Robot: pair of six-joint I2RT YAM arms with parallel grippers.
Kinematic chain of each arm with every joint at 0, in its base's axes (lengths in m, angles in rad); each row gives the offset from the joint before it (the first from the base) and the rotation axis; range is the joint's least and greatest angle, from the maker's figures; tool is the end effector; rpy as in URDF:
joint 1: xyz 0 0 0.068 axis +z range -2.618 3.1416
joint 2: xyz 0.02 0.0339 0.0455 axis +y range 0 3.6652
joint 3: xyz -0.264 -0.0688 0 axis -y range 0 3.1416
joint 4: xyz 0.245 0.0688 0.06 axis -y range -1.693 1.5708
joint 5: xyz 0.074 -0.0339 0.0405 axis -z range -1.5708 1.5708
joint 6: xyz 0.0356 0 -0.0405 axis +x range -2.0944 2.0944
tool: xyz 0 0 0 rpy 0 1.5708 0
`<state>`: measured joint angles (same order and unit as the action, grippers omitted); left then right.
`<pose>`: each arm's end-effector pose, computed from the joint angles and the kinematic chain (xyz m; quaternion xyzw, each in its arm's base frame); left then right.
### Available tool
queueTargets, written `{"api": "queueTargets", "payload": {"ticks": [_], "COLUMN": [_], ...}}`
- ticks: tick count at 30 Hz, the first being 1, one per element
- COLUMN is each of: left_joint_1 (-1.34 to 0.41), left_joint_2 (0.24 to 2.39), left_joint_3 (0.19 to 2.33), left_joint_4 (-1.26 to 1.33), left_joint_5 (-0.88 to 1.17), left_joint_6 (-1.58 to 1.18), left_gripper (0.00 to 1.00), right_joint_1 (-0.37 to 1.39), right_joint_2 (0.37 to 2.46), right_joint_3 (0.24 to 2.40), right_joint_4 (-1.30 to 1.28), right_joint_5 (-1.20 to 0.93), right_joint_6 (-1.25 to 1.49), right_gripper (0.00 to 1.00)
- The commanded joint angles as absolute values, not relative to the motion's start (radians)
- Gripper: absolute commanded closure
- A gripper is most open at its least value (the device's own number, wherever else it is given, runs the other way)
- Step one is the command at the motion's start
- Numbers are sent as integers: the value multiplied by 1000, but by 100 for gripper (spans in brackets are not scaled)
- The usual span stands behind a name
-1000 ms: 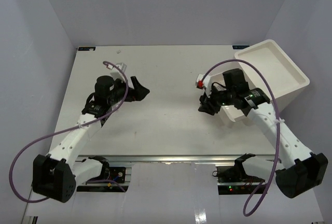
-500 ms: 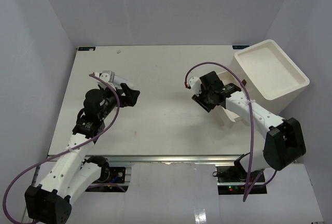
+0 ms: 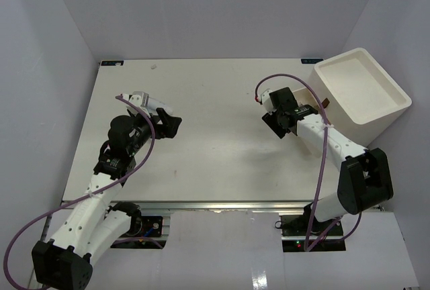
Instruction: Organize the makeup
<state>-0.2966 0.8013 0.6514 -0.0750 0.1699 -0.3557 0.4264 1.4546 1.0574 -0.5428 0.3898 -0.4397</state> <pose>0.1836 -0.0624 0.3015 0.0298 0.7804 -0.2618 0.5670 0.2802 0.1124 0.2499 -0.3369 0.8718 -0.1861 0.3031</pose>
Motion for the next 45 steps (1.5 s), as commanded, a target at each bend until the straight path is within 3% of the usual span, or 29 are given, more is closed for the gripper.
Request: {"api": "queueTargets", "payload": {"ticks": [1, 10, 28, 31, 35, 38, 45], "left_joint_1": [-294, -293, -294, -294, -301, -348, -627], "left_joint_2": [786, 805, 919, 965, 1087, 1210, 1593], "left_joint_3": [658, 656, 641, 638, 615, 621, 921], "left_joint_4": [-61, -46, 92, 139, 309, 481, 496], "left_joint_5": [189, 236, 628, 720, 841, 905, 788], "left_joint_6": [-345, -350, -395, -426, -557, -678, -629], "left_gripper": [2, 2, 2, 2, 2, 3, 9], "right_joint_1": [372, 274, 221, 221, 220, 202, 151], "right_joint_2": [1471, 1502, 1490, 1453, 1336, 1186, 995], "right_joint_3": [1098, 1108, 1082, 1121, 1221, 1230, 1252], "right_joint_4": [-496, -425, -366, -460, -669, -676, -592], "right_joint_5": [533, 551, 529, 400, -83, -369, -548], "right_joint_6": [-501, -559, -604, -588, -611, -628, -600], "right_gripper": [30, 29, 21, 19, 5, 9, 9]}}
